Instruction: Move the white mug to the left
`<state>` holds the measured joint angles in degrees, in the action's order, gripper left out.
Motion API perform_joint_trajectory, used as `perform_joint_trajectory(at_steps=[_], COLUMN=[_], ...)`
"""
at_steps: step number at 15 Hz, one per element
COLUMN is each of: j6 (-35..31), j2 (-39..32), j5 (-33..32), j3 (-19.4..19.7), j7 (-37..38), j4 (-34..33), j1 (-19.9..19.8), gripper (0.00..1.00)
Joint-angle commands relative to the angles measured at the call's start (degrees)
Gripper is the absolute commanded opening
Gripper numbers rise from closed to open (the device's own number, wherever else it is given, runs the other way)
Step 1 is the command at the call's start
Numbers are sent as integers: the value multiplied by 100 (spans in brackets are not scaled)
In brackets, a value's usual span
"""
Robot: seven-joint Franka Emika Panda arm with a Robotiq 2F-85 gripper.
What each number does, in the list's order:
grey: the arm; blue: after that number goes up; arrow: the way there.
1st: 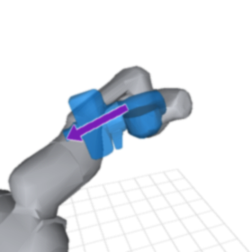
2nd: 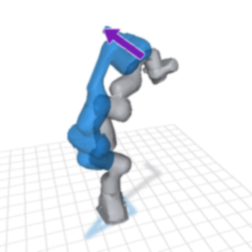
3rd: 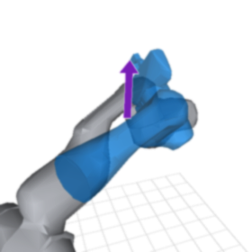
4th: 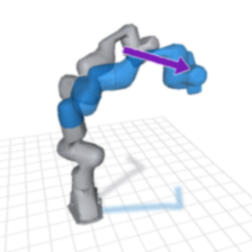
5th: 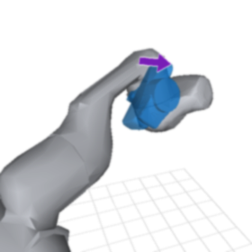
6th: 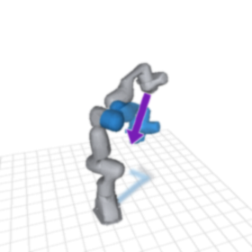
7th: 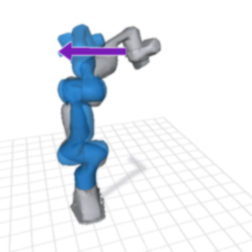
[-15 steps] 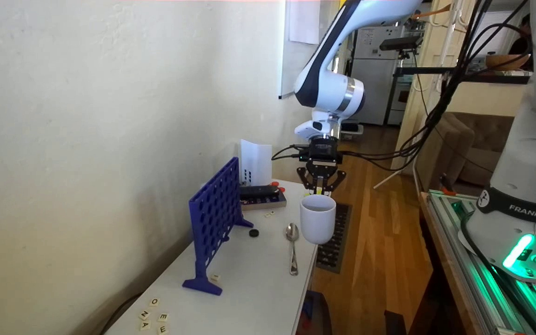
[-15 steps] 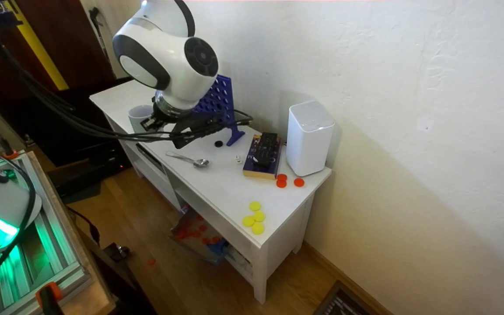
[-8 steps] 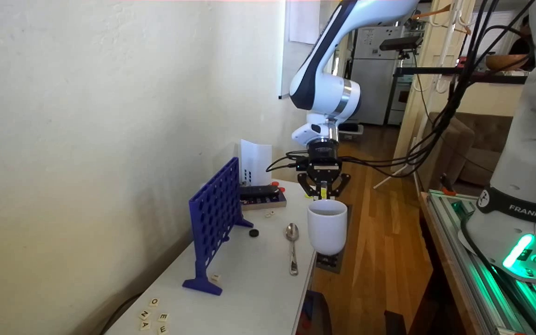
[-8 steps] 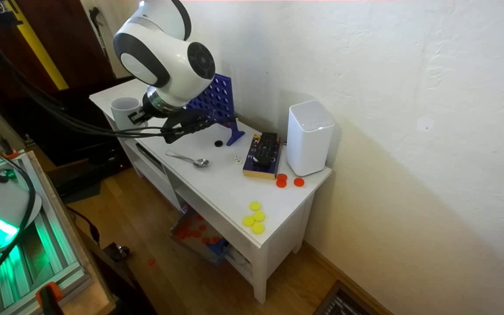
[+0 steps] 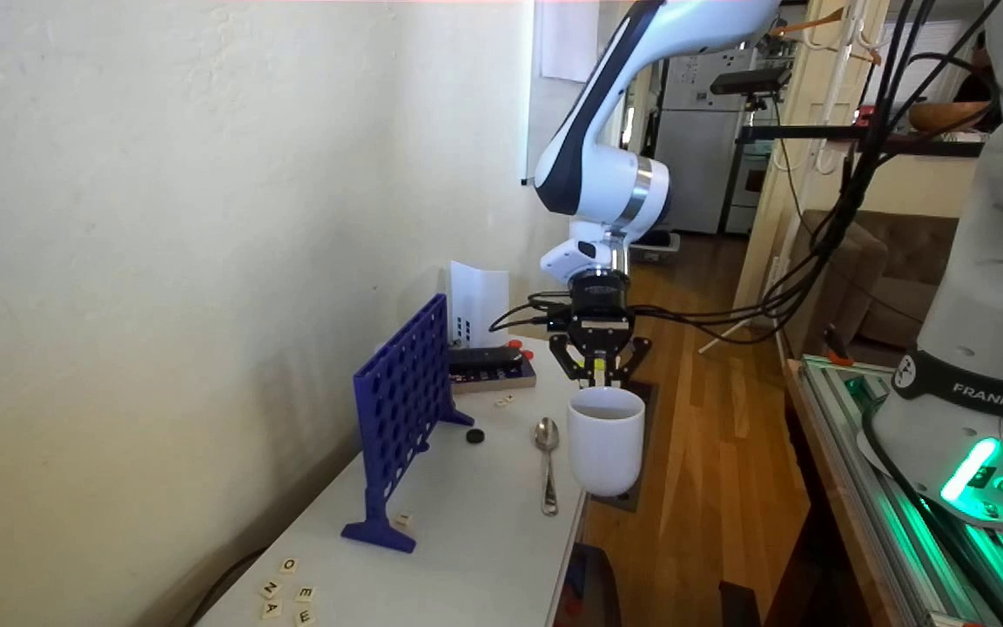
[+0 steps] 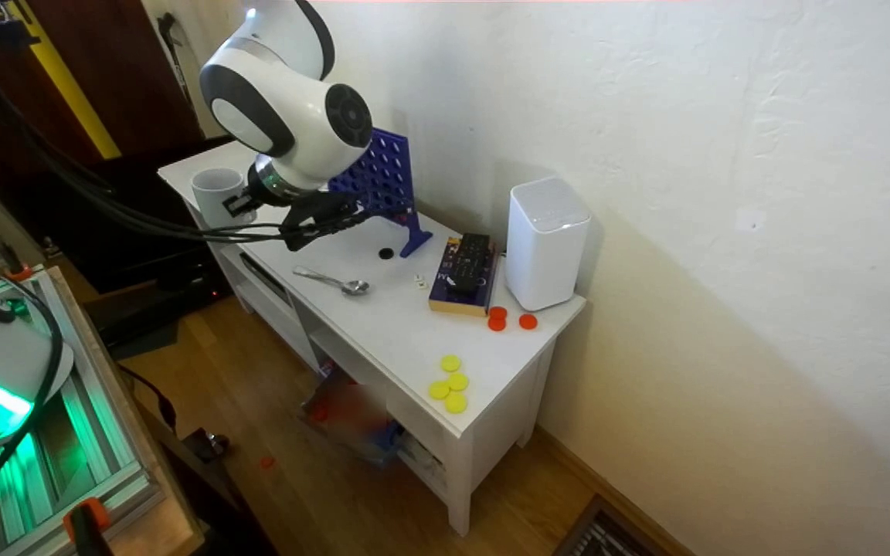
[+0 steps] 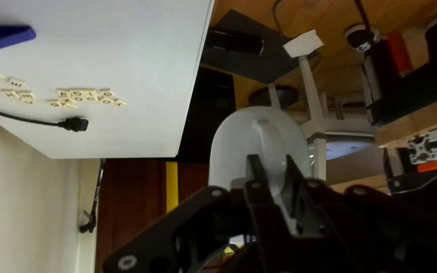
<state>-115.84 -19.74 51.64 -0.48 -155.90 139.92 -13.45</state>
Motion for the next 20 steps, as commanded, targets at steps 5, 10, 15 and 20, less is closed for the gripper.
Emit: perform_joint_trajectory(at_steps=[5, 10, 15, 20], j6=[-590, -1946, -3076, -3481], j2=[24, 35, -197, -621], j5=[2191, 2623, 2748, 2601], j3=[-1814, -3000, -3679, -4358], j7=[-350, -81, -192, -190], j4=[-159, -354, -180, -92], j1=[-799, -1810, -2408, -3268], gripper=[4, 4, 4, 4])
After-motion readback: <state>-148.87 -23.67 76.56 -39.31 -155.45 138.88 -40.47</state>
